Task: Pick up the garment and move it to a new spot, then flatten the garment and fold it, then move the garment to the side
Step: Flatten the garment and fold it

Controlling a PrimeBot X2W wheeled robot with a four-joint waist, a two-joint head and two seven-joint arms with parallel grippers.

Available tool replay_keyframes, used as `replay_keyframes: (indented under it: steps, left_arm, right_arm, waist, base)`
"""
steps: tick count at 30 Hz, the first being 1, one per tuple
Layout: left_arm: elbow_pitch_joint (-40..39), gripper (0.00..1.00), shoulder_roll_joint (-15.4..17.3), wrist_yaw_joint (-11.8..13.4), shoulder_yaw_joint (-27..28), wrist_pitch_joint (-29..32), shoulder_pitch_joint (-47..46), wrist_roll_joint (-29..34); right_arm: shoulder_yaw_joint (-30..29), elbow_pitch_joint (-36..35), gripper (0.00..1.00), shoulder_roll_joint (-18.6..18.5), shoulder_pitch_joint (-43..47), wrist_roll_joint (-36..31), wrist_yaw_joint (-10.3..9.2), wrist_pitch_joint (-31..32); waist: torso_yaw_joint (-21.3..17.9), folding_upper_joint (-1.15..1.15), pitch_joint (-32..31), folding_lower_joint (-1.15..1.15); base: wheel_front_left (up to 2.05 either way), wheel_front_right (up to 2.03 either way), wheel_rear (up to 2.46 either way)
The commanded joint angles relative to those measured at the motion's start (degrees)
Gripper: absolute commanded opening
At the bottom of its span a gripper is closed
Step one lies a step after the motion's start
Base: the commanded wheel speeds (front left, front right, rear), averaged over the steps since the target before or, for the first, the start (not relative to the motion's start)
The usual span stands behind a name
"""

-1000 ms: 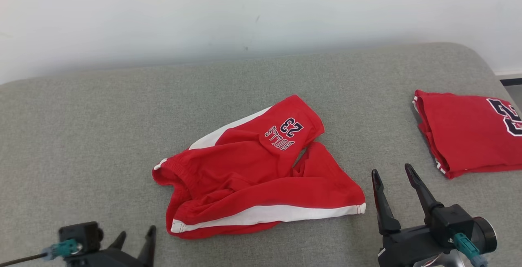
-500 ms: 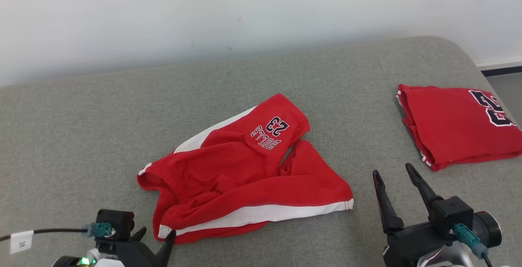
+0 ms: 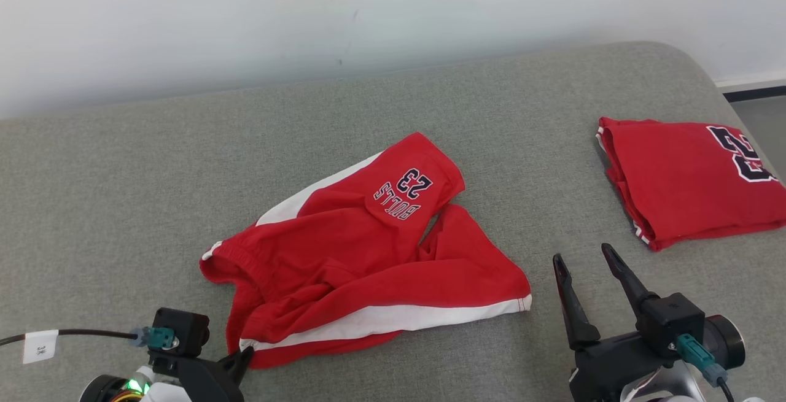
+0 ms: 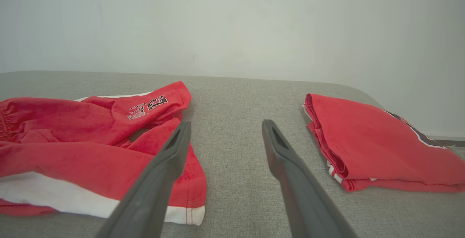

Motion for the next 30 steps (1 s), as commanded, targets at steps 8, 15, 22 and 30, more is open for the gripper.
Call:
replay_keyframes:
  steps: [8, 15, 22, 30]
  left_arm:
    - [-1.5, 0.0, 0.1, 0.5, 0.1, -0.6, 1.1, -0.3]
    - [-2.2, 0.0, -0.4, 1.4, 0.0, -1.0, 1.1, -0.3]
    - [-2.1, 0.0, -1.1, 1.2, -0.3, -1.2, -0.6, -0.1]
    - [-1.6, 0.0, -1.1, 1.5, 0.1, -2.0, -1.0, -0.4]
  right_arm:
    - [0.2, 3.5, 1.0, 0.4, 0.2, 1.7, -0.16, 12.2]
    - [1.0, 3.3, 1.0, 0.2, -2.2, 3.3, -0.16, 24.1]
    - [1.2, 4.6, 1.0, -1.0, -4.2, 1.8, -0.16, 31.8]
    - [5.1, 5.7, 0.93, -3.7, -5.1, 3.5, -0.16, 32.7]
  waist:
    - [0.8, 0.0, 1.1, 0.0]
    - [1.4, 0.0, 2.6, 0.0]
    - [2.9, 0.0, 3.3, 0.0]
    - [3.1, 0.0, 3.6, 0.0]
  base:
    - [0.0, 0.0, 0.0]
    - [0.0, 0.0, 0.0]
    - [0.0, 0.0, 0.0]
    - [0.0, 0.0, 0.0]
